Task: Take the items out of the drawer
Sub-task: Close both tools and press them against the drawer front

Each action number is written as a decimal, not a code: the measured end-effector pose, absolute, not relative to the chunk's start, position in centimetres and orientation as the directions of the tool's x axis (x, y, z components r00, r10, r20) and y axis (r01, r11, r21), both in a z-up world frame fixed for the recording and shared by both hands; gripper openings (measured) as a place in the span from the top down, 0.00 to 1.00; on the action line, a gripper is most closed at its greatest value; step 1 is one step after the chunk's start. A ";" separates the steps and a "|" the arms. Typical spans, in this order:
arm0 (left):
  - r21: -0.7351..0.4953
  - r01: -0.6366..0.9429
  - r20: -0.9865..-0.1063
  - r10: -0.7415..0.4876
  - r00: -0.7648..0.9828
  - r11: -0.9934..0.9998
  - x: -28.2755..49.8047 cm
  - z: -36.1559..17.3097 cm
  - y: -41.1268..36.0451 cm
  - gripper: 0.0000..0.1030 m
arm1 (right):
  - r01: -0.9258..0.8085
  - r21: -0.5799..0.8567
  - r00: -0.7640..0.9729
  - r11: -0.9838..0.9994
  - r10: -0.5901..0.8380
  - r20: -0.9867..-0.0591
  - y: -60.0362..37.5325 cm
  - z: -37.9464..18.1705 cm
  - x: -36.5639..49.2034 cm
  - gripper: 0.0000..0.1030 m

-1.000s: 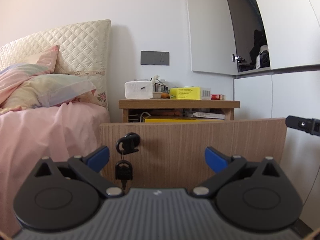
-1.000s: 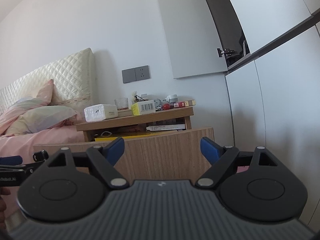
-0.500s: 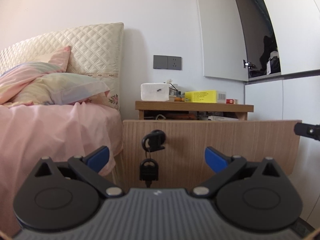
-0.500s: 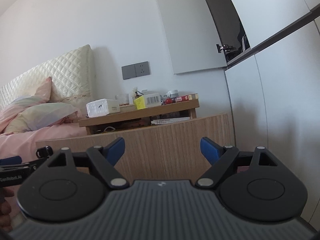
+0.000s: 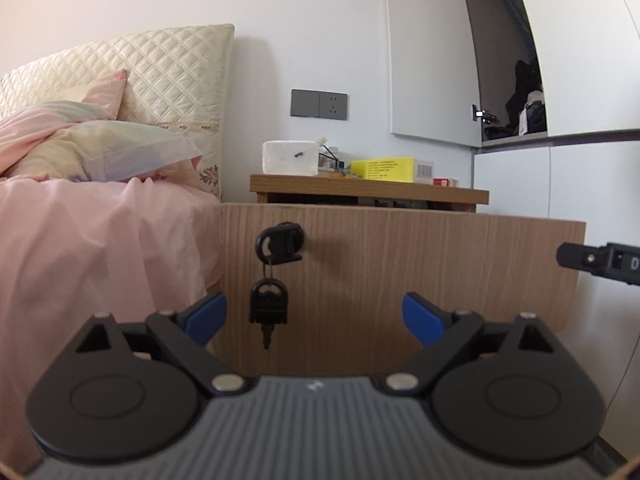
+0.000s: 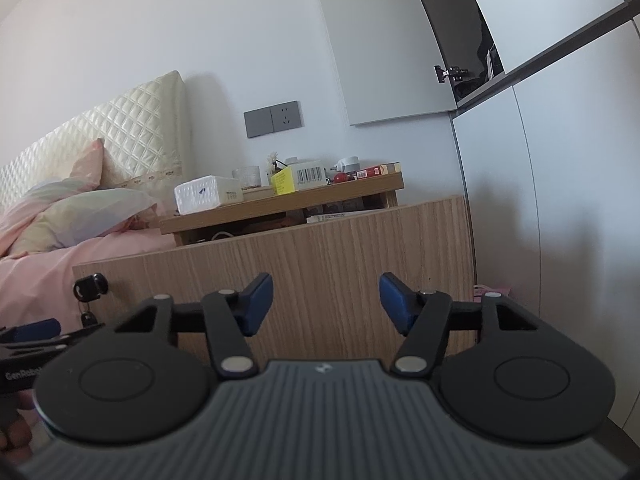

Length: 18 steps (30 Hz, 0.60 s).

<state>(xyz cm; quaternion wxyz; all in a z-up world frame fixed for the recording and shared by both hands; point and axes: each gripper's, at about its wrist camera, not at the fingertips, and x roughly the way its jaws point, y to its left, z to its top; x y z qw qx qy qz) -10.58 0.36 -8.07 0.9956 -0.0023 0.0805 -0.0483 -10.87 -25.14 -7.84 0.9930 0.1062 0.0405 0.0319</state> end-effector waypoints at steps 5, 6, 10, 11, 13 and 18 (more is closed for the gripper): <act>0.009 0.107 -0.155 -0.104 0.982 0.994 -10.8 -8.2 -0.3 0.24 | -0.069 0.214 0.992 0.974 0.089 -0.087 -25.3 -8.7 -10.6 0.61; 0.016 0.107 -0.152 -0.103 0.983 0.994 -10.8 -8.3 -0.5 0.27 | -0.073 0.214 0.991 0.974 0.094 -0.090 -25.4 -8.8 -10.6 0.65; 0.029 0.110 -0.159 -0.104 0.982 0.994 -10.4 -8.7 -1.0 0.42 | -0.087 0.195 0.992 0.977 0.103 -0.075 -25.5 -9.4 -10.6 0.67; 0.034 0.109 -0.165 -0.102 0.981 0.994 -10.2 -8.8 -1.2 0.45 | -0.091 0.193 0.992 0.977 0.106 -0.073 -25.5 -9.6 -10.5 0.67; 0.047 0.107 -0.175 -0.097 0.980 0.993 -9.7 -8.9 -1.5 0.47 | -0.098 0.190 0.991 0.977 0.113 -0.067 -25.6 -9.9 -10.3 0.67; 0.042 0.103 -0.190 -0.093 0.977 0.994 -9.0 -9.2 -1.8 0.60 | -0.116 0.210 0.987 0.971 0.136 -0.084 -25.8 -10.4 -9.1 0.68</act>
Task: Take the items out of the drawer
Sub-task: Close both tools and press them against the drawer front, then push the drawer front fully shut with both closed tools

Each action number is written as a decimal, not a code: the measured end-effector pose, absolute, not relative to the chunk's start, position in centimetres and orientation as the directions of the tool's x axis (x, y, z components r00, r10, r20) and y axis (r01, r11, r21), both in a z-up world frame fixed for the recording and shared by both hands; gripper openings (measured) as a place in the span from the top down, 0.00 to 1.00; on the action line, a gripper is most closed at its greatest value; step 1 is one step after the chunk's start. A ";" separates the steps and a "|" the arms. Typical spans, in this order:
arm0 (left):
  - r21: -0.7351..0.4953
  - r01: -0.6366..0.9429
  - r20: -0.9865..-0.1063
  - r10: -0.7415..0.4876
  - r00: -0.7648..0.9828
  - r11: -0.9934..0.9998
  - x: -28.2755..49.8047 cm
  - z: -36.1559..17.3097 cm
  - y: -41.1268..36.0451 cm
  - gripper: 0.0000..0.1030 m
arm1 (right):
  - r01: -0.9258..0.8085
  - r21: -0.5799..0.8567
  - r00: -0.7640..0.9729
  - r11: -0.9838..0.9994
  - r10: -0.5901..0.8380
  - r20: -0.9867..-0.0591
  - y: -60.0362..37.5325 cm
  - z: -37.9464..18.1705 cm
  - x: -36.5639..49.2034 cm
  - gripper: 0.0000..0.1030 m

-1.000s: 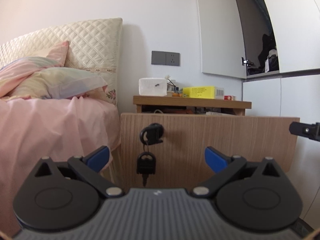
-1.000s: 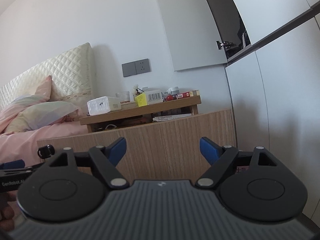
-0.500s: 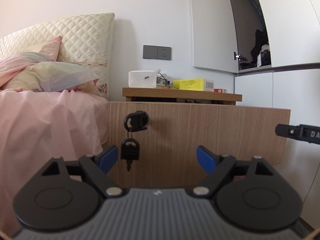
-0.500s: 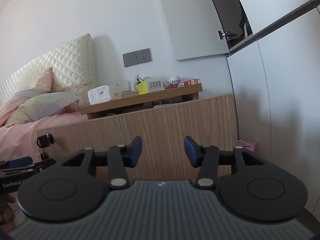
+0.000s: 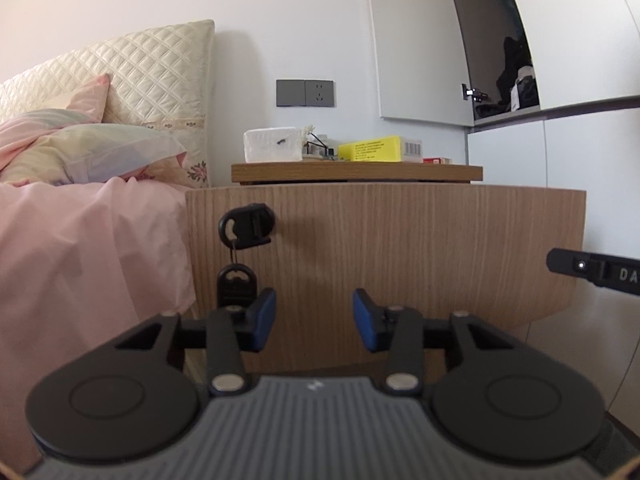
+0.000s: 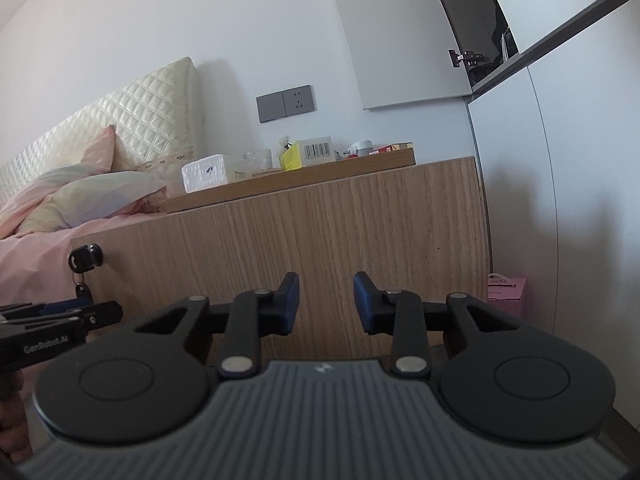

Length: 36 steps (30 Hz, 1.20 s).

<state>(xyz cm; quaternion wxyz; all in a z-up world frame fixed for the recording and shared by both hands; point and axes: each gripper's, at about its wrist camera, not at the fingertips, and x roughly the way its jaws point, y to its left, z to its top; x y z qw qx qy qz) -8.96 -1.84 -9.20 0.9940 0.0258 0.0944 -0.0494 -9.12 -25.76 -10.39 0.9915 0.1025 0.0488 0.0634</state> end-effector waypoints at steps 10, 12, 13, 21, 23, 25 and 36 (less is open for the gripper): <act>0.024 0.060 -0.209 -0.054 0.977 0.998 -7.3 -9.7 -1.9 0.71 | -0.154 0.176 0.980 0.972 0.174 -0.101 -25.1 -10.6 -7.8 0.78; 0.022 0.043 -0.214 -0.037 0.976 0.999 -6.9 -9.6 -1.7 0.76 | -0.160 0.173 0.978 0.972 0.180 -0.102 -25.0 -10.6 -7.7 0.79; 0.020 0.039 -0.214 -0.033 0.976 0.999 -6.8 -9.5 -1.5 0.77 | -0.161 0.172 0.978 0.972 0.181 -0.106 -24.9 -10.6 -7.5 0.79; 0.016 0.023 -0.210 -0.019 0.977 1.000 -6.1 -9.2 -1.1 0.89 | -0.161 0.169 0.975 0.972 0.183 -0.124 -24.5 -10.6 -6.4 0.80; 0.016 0.023 -0.208 -0.019 0.978 1.000 -6.1 -9.2 -1.1 0.89 | -0.161 0.169 0.975 0.973 0.183 -0.125 -24.4 -10.6 -6.2 0.81; 0.029 0.024 -0.208 -0.018 0.978 0.999 -6.1 -9.2 -1.1 0.89 | -0.159 0.170 0.975 0.973 0.181 -0.126 -24.4 -10.5 -6.0 0.84; 0.049 0.018 -0.217 -0.007 0.976 0.999 -6.0 -9.0 -1.5 0.93 | -0.143 0.196 0.972 0.970 0.175 -0.160 -24.8 -10.8 -5.3 0.85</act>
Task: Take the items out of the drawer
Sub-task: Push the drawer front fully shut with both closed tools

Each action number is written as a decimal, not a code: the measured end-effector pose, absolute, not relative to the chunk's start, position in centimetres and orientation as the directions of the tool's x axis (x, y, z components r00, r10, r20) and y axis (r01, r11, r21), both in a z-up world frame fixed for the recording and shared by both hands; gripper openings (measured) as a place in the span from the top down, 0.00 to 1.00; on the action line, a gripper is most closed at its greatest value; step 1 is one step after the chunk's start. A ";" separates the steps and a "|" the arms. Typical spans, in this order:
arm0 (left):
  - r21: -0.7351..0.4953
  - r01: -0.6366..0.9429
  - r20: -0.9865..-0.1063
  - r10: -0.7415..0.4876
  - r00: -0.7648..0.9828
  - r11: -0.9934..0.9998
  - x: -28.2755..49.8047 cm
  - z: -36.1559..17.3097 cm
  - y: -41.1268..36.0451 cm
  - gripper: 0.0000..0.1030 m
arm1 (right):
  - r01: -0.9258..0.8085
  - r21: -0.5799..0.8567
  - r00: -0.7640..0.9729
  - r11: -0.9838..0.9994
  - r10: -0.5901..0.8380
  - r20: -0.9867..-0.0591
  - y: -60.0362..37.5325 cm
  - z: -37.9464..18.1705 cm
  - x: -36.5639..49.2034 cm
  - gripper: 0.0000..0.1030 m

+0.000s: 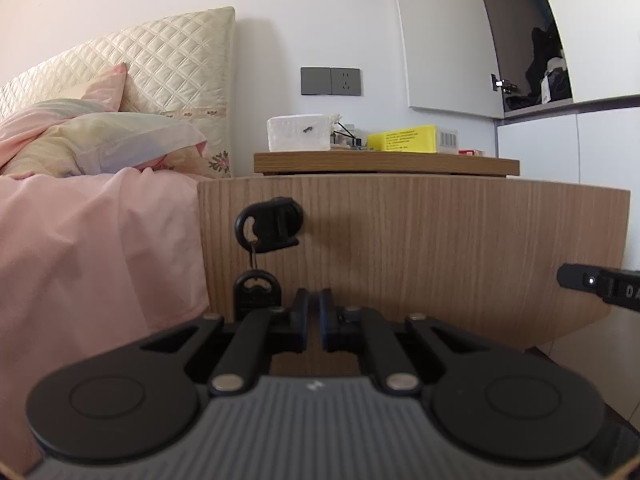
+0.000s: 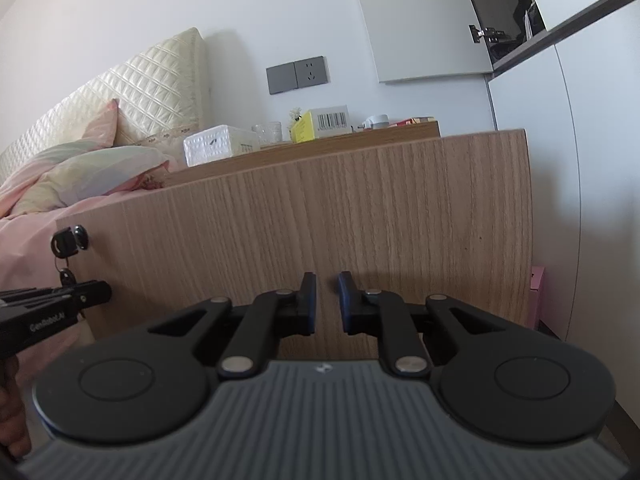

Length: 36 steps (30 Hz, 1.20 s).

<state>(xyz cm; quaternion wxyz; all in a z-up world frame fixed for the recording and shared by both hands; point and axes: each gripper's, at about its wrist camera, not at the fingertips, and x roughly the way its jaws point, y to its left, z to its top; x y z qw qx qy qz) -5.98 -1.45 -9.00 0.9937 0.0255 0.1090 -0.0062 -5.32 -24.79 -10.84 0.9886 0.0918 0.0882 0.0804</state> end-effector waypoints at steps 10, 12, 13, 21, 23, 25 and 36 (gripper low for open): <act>0.050 0.005 -0.219 0.006 0.976 0.999 -5.7 -8.9 -1.6 0.93 | -0.153 0.203 0.967 0.967 0.188 -0.169 -25.1 -11.0 -5.0 0.87; 0.049 0.001 -0.217 0.010 0.976 0.999 -5.7 -9.0 -1.6 0.93 | -0.155 0.201 0.967 0.967 0.191 -0.170 -25.0 -11.0 -5.0 0.87; 0.048 0.000 -0.215 0.010 0.977 0.999 -5.7 -9.0 -1.6 0.93 | -0.157 0.198 0.967 0.968 0.192 -0.170 -25.0 -11.0 -5.0 0.87; 0.036 -0.005 -0.219 0.013 0.976 0.999 -5.6 -8.9 -1.4 0.93 | -0.151 0.208 0.968 0.966 0.187 -0.169 -25.7 -10.8 -4.9 0.91; 0.036 -0.008 -0.221 0.016 0.975 0.999 -5.5 -8.8 -1.4 0.93 | -0.141 0.213 0.970 0.967 0.178 -0.167 -26.2 -10.7 -4.8 0.91; 0.038 -0.014 -0.221 0.022 0.975 0.999 -5.5 -8.8 -1.5 0.93 | -0.140 0.212 0.969 0.967 0.178 -0.170 -26.8 -10.8 -4.7 0.91; 0.046 -0.023 -0.226 0.033 0.974 0.999 -3.9 -8.8 -2.0 0.92 | -0.149 0.217 0.965 0.965 0.190 -0.179 -27.2 -10.7 -2.7 0.91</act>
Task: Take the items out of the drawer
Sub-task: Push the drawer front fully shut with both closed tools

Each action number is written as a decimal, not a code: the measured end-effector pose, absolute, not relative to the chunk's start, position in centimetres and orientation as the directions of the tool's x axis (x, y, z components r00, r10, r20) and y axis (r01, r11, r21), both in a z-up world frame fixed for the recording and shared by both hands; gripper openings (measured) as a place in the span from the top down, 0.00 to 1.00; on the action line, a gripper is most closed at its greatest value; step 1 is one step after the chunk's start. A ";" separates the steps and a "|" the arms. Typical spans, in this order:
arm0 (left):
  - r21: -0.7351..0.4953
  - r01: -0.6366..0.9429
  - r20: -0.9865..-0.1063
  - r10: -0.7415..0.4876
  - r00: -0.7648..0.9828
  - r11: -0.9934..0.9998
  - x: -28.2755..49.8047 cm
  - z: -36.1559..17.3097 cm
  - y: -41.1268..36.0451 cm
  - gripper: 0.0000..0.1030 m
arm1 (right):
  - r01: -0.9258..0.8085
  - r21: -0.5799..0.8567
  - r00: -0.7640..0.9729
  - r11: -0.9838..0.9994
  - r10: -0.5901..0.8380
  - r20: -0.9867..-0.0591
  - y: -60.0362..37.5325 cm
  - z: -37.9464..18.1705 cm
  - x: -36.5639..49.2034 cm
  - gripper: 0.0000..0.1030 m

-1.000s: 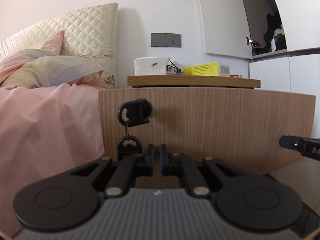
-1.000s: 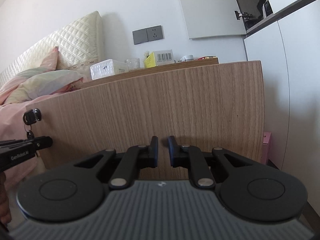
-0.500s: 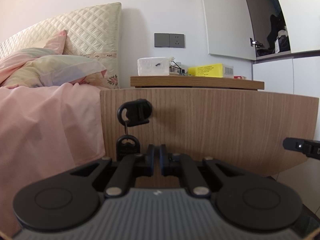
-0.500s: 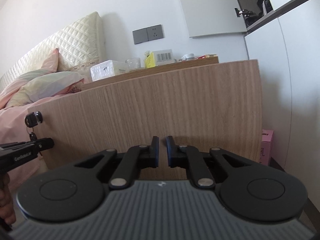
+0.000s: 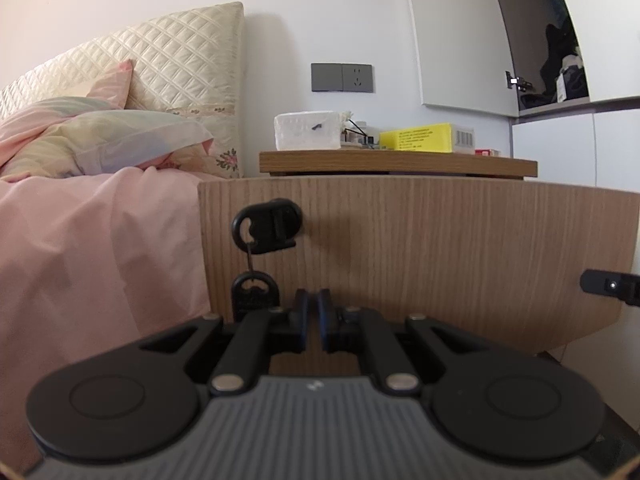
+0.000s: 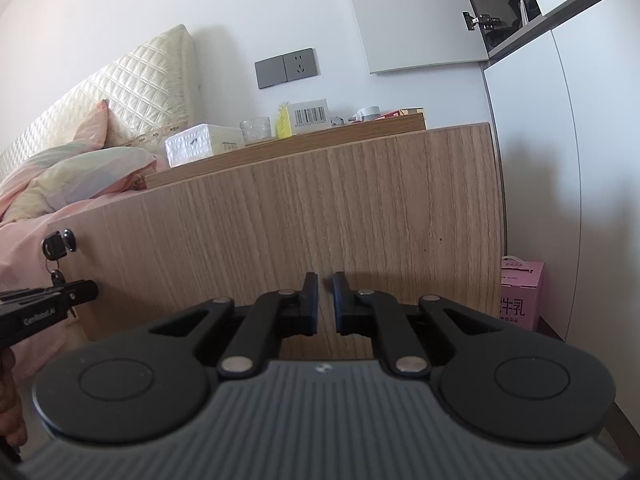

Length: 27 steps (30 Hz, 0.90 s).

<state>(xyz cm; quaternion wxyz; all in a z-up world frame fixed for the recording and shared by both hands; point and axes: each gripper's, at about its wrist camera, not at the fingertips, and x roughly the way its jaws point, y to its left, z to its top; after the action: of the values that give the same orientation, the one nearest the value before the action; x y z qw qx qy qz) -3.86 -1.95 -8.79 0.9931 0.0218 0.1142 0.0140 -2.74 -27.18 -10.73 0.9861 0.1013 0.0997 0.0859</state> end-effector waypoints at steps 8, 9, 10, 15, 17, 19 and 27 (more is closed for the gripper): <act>0.044 -0.028 -0.244 0.038 0.969 0.999 -1.3 -8.6 -2.1 0.92 | -0.148 0.236 0.959 0.960 0.198 -0.204 -27.6 -10.4 0.0 0.91; 0.042 -0.027 -0.247 0.037 0.968 0.999 -0.9 -8.6 -2.1 0.92 | -0.149 0.238 0.957 0.960 0.200 -0.210 -27.6 -10.3 0.4 0.91; 0.041 -0.027 -0.251 0.036 0.967 0.999 -0.5 -8.5 -2.1 0.92 | -0.149 0.240 0.955 0.959 0.203 -0.215 -27.7 -10.2 0.9 0.91; 0.040 -0.031 -0.263 0.040 0.964 0.999 1.8 -8.4 -2.2 0.92 | -0.156 0.240 0.949 0.958 0.212 -0.232 -27.9 -9.9 3.1 0.91; 0.048 -0.034 -0.270 0.046 0.962 0.998 2.7 -8.3 -2.3 0.92 | -0.157 0.238 0.948 0.958 0.213 -0.235 -27.9 -9.9 4.0 0.91; 0.051 -0.035 -0.276 0.048 0.960 0.998 3.6 -8.2 -2.3 0.92 | -0.156 0.239 0.949 0.958 0.213 -0.234 -27.8 -9.9 4.9 0.91; 0.056 -0.043 -0.280 0.057 0.958 0.998 6.8 -8.4 -2.5 0.92 | -0.163 0.231 0.950 0.959 0.216 -0.225 -27.9 -10.2 7.9 0.91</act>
<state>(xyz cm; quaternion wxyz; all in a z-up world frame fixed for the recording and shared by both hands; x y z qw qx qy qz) 6.79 -2.54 -8.42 0.9892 0.0245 0.1420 0.0254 7.89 -27.89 -10.18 0.9818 0.1053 0.1251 0.0966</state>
